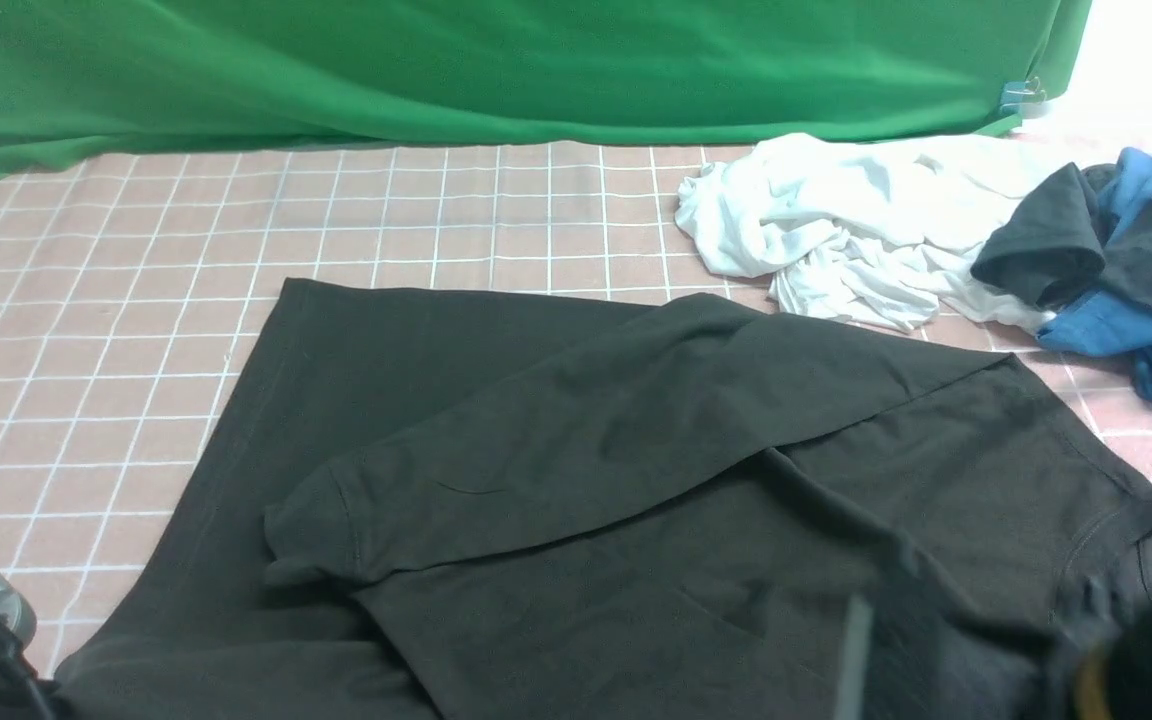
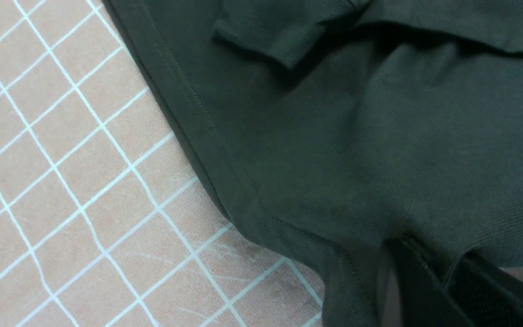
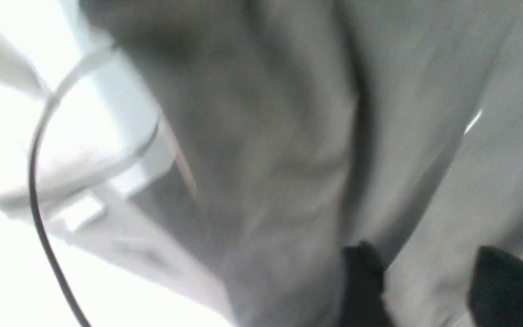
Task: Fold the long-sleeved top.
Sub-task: Use both arms simultaneously to clamp the lower edge of the clothing fabric, then use both arms to drag the lower edge of the fabric forward and fold it over the upper edge
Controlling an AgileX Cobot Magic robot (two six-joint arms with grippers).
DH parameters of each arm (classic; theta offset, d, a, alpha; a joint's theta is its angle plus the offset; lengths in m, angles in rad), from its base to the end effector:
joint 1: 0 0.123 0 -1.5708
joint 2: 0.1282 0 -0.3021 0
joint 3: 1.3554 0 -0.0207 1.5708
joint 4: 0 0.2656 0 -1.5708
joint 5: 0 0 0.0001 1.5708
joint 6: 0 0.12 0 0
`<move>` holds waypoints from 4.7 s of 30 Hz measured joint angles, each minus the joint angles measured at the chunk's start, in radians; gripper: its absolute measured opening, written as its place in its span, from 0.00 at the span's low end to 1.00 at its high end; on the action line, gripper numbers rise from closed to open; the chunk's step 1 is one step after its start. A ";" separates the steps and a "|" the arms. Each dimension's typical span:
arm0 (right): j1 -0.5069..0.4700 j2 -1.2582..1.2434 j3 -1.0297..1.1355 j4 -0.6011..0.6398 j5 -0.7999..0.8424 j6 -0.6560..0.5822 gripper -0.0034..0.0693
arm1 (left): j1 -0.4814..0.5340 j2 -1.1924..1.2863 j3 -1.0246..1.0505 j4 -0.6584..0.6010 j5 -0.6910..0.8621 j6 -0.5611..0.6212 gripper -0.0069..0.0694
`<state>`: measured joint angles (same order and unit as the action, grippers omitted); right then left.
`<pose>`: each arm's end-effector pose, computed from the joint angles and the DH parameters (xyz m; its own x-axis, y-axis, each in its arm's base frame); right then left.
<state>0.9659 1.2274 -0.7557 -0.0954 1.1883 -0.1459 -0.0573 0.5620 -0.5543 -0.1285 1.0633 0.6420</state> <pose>0.1164 0.1497 0.2182 -0.4113 -0.9113 0.0164 -0.9086 0.4085 -0.0868 0.0955 -0.0189 0.2580 -0.6288 0.5809 -0.5169 0.5537 0.8012 0.2269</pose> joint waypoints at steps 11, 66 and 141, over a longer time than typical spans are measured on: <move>0.003 -0.018 0.223 -0.005 -0.025 -0.110 0.85 | 0.000 0.000 0.000 -0.001 -0.004 0.000 0.14; -0.028 0.015 0.298 -0.057 -0.045 -0.313 0.12 | -0.041 -0.030 0.000 0.004 0.011 -0.004 0.14; -0.936 0.485 -0.518 -0.208 -0.345 0.154 0.68 | 0.050 1.330 -0.737 0.227 -0.916 -0.094 0.56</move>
<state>0.0301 1.7124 -1.2736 -0.3034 0.8437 0.0086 -0.0071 1.8920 -1.2911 0.0988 0.1478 0.5480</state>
